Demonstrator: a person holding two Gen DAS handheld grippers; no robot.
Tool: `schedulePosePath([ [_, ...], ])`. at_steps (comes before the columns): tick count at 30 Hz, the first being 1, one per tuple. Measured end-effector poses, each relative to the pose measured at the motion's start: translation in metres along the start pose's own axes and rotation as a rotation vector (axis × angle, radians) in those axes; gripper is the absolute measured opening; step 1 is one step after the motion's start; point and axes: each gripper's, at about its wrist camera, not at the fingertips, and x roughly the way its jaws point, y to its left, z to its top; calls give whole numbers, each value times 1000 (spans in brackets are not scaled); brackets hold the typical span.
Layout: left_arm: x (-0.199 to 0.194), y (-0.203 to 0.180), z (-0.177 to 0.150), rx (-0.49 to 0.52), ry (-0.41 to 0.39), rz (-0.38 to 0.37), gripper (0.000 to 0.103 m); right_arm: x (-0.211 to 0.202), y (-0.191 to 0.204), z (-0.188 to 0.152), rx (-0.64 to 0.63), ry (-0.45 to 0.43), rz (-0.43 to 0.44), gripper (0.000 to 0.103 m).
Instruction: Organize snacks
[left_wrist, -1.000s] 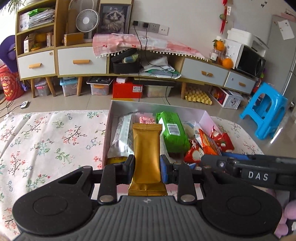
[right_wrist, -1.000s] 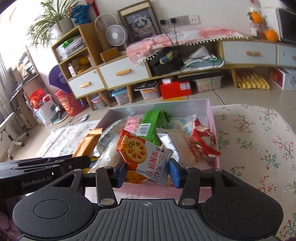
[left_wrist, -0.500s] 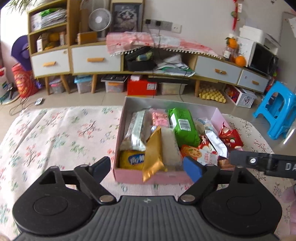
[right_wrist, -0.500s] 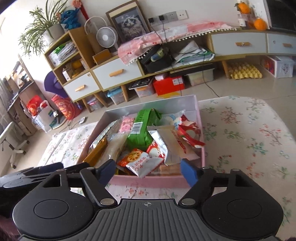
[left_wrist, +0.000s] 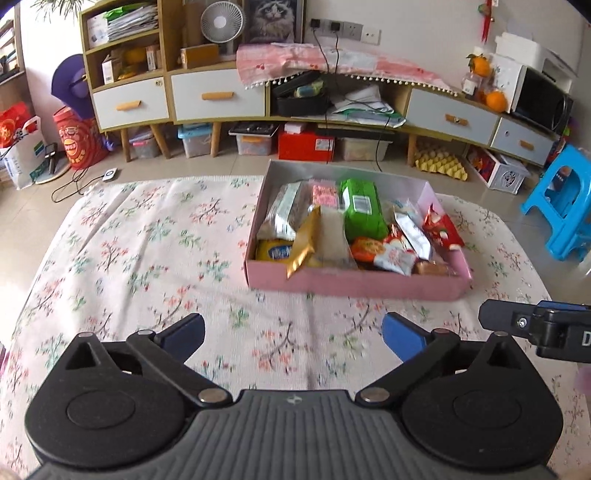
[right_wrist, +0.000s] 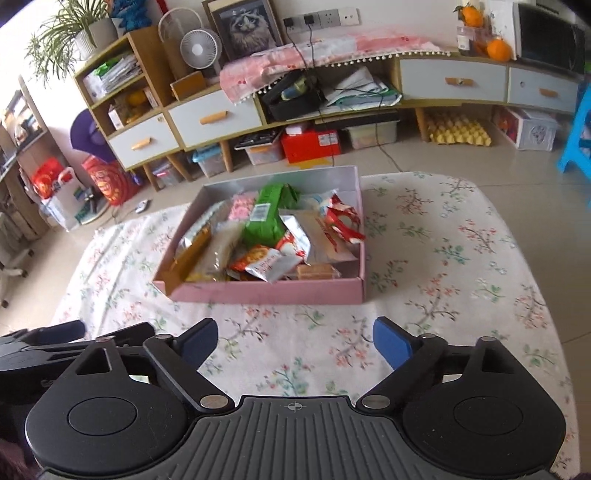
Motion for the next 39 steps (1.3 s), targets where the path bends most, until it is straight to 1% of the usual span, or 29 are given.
schedulePosePath([
  [3,-2,-4,-5,11,9,28,103,0,2,-7,-13,11,-6,94],
  [8,-2,-6,-12,-4,13,24,103,0,5,-12,-37,13,0,94],
  [15,1,-9,-17,15,20,54,103,8,5,-16,-47,43,-2,94],
  [24,4,-8,-19,-2,45,51,103,11,4,-18,-42,54,1,94],
  [39,1,-8,-20,3,45,59,103,10,4,-18,-41,59,-2,94],
])
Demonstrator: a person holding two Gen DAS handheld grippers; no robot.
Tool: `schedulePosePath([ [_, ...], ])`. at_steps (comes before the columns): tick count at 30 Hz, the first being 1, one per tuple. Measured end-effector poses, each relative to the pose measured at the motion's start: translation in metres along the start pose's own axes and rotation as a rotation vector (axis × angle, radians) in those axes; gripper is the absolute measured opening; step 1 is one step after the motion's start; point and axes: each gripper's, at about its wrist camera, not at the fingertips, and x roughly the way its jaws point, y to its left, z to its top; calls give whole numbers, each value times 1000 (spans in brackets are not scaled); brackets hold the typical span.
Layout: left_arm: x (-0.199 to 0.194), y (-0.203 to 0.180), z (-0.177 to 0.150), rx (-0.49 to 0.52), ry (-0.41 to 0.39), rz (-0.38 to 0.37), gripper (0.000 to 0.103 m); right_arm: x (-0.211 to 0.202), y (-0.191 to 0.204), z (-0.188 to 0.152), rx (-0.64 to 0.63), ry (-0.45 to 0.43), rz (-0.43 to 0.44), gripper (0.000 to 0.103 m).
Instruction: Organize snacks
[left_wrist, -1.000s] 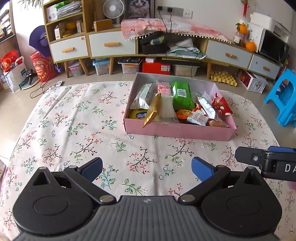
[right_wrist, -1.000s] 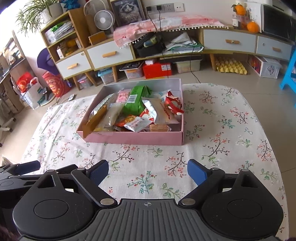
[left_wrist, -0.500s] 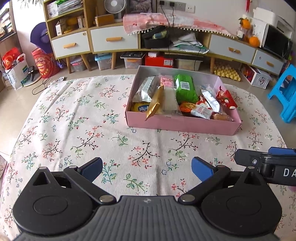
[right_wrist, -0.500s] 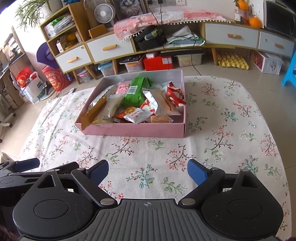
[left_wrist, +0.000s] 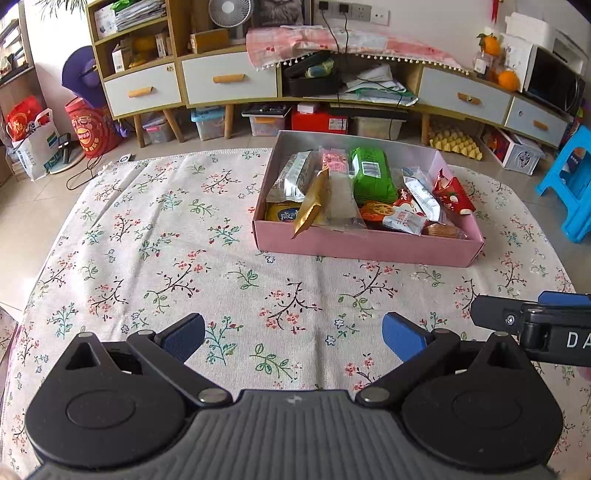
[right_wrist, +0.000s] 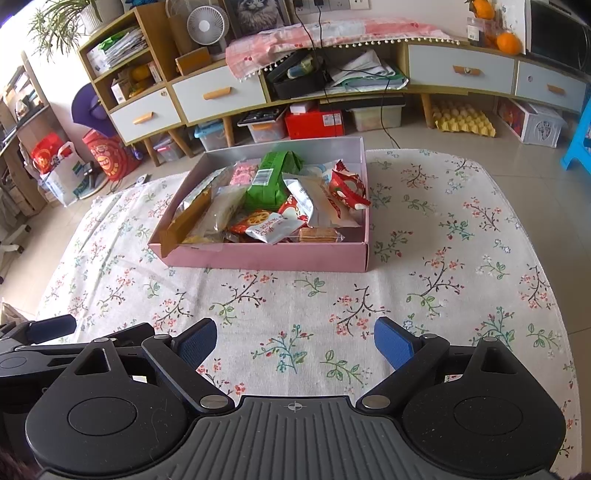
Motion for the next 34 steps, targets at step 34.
schedulePosePath([
  [34,2,-1,-1,11,20,12,103,1,1,-1,-1,7,0,94],
])
